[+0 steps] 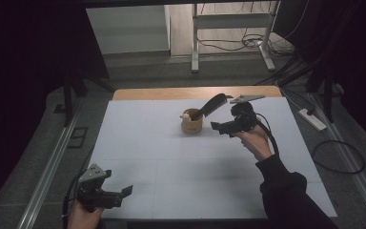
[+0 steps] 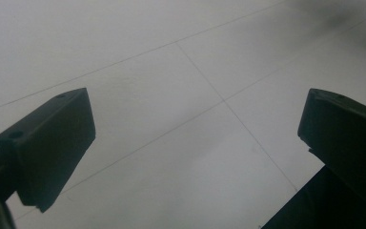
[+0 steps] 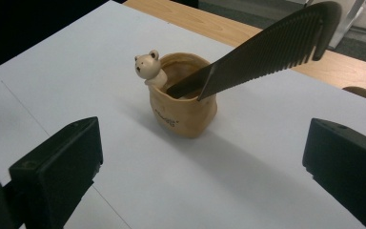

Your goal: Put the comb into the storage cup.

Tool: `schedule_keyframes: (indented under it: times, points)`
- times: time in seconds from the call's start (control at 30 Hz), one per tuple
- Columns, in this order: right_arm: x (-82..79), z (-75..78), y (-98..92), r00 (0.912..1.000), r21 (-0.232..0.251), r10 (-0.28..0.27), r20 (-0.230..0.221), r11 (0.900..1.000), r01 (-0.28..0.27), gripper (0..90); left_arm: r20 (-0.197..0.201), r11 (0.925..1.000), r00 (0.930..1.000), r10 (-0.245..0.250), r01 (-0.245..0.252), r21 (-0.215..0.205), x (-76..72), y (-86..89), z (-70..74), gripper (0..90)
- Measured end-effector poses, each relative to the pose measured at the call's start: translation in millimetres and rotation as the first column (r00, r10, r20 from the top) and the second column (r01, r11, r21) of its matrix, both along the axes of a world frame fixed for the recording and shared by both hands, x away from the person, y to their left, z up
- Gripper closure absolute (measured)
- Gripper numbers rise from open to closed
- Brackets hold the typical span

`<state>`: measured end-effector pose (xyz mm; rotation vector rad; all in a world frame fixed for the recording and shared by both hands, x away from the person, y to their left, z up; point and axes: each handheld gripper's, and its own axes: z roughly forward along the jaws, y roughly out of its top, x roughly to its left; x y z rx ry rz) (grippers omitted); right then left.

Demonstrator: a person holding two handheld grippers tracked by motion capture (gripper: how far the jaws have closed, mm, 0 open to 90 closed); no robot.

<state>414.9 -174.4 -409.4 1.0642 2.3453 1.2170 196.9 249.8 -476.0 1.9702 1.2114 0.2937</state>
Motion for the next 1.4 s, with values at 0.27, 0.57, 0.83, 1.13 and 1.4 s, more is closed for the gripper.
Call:
schedule_keyframes:
  times: [0.27,0.57,0.83,1.13,1.4]
  points:
    - [-8.1,-2.4,1.6,0.9999,-0.023,0.012,0.007,1.000,-0.012,0.0,-0.002,1.0000,1.0000,0.002,-0.002,-0.005,-0.2,0.4,-0.1,0.0]
    - [-13.3,-9.4,-3.8,0.9998,-0.024,0.018,-0.005,1.000,-0.018,0.0,-0.002,0.9999,1.0000,0.001,-0.001,-0.016,0.0,1.7,-0.1,0.0]
    - [-19.3,-12.5,-6.1,0.9996,-0.045,0.026,-0.010,0.999,-0.026,0.0,0.000,0.9998,1.0000,0.000,0.000,-0.019,-0.2,2.1,-0.2,0.0]
    - [-30.2,-9.7,-9.5,0.9994,-0.064,0.034,0.002,0.997,-0.034,0.0,0.002,0.9998,1.0000,-0.001,0.001,-0.020,-0.6,2.1,0.0,0.0]
    - [-44.6,-14.0,-16.5,0.9995,-0.062,0.030,-0.011,0.998,-0.031,0.0,0.003,0.9999,1.0000,-0.005,0.005,-0.017,-0.6,1.6,0.1,0.0]
